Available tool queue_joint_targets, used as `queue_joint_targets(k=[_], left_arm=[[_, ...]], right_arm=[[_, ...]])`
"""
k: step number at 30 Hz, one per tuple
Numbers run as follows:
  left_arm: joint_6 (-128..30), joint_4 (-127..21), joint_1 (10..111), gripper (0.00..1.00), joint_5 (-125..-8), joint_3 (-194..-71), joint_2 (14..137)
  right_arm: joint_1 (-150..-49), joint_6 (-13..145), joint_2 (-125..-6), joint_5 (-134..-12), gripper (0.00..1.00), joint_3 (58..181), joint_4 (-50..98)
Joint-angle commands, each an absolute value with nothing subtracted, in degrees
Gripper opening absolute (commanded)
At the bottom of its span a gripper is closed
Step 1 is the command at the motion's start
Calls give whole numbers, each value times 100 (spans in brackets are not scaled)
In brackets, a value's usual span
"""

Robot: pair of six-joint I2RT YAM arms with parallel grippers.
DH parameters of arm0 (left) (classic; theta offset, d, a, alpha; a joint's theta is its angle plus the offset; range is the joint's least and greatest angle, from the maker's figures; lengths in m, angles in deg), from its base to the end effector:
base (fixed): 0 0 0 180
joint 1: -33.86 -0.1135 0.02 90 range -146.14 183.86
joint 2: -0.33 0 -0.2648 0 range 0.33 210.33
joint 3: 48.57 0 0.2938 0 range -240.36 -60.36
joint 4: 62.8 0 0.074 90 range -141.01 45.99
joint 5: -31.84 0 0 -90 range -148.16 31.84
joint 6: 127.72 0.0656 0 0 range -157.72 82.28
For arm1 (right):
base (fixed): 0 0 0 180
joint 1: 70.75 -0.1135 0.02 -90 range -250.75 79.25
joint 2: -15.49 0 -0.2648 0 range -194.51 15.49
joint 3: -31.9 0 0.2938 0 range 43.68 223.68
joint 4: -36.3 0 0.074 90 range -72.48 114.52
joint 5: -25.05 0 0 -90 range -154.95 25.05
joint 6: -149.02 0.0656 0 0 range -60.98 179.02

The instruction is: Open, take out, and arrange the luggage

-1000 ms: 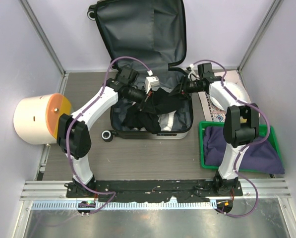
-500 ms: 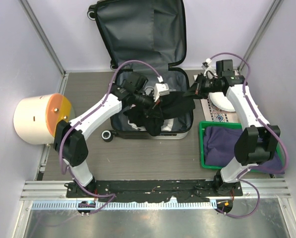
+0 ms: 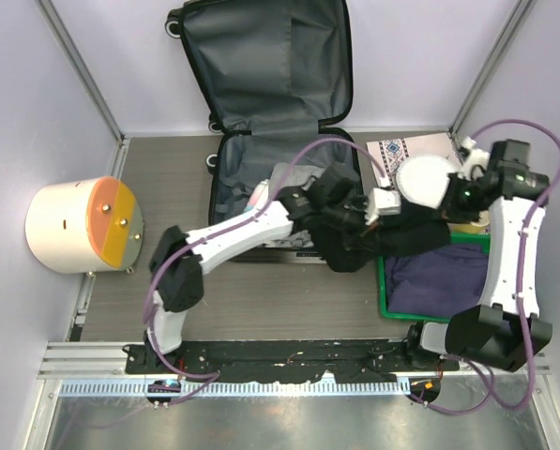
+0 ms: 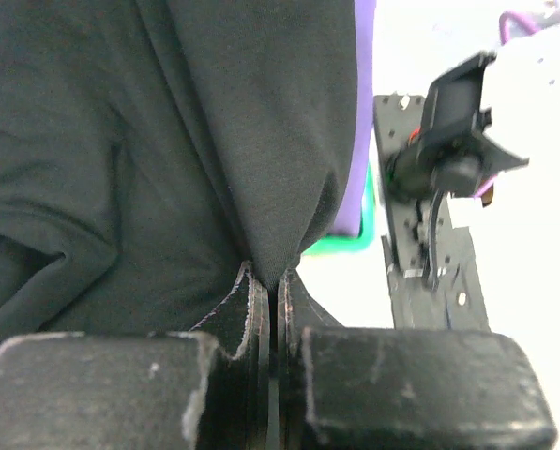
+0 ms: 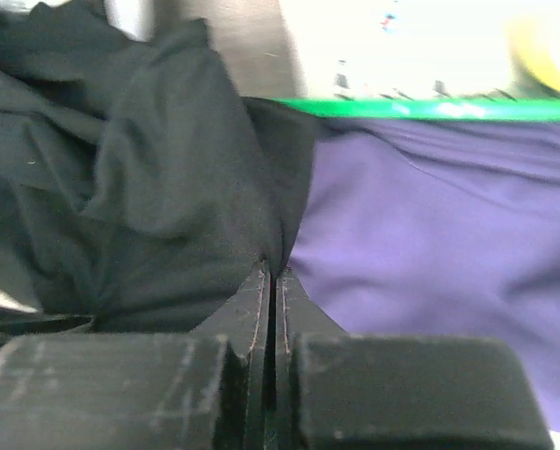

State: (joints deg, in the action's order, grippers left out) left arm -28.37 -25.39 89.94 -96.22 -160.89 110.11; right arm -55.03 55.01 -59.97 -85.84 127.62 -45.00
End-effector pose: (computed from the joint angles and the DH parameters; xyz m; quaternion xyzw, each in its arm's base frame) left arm 0.2489 -0.4426 0.3039 0.5799 0.6236 -0.4388 0.2870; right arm 0.2900 -0.0573 0.3532 0.0520 0.9518 0.1308 0.2723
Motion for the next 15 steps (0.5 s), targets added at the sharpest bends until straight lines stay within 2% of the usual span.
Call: queue_joint_targets(k=[1, 2, 3, 6, 9, 11, 15], left_arm=[[-3542, -2781, 9582, 7, -9788, -17037, 11800], [-3691, -2772, 9705, 18, -9806, -17248, 11958], [-3736, -2677, 9723, 38, -9902, -17633, 12221], [-4237, -2719, 9697, 56, -9903, -17726, 12268], [-4202, -2999, 9601, 65, -9666, -16973, 11751], [-4307, -3176, 9391, 67, -9525, -16541, 11293], [-4694, -3326, 8828, 70, -9437, -15557, 10678]], right_arm=[[-4432, 3762, -5571, -7129, 1, 12709, -4544], [-3829, 3461, -5527, -7067, 1, 12683, -4579], [-3554, 3171, -5492, -7040, 1, 12570, -4614], [-2341, 1844, -5316, -6873, 1, 12001, -4414], [-1303, 824, -5385, -6934, 1, 11411, -3895], [-803, 533, -5613, -6935, 1, 11190, -3527], [-615, 672, -6071, -7022, 1, 11066, -3086]])
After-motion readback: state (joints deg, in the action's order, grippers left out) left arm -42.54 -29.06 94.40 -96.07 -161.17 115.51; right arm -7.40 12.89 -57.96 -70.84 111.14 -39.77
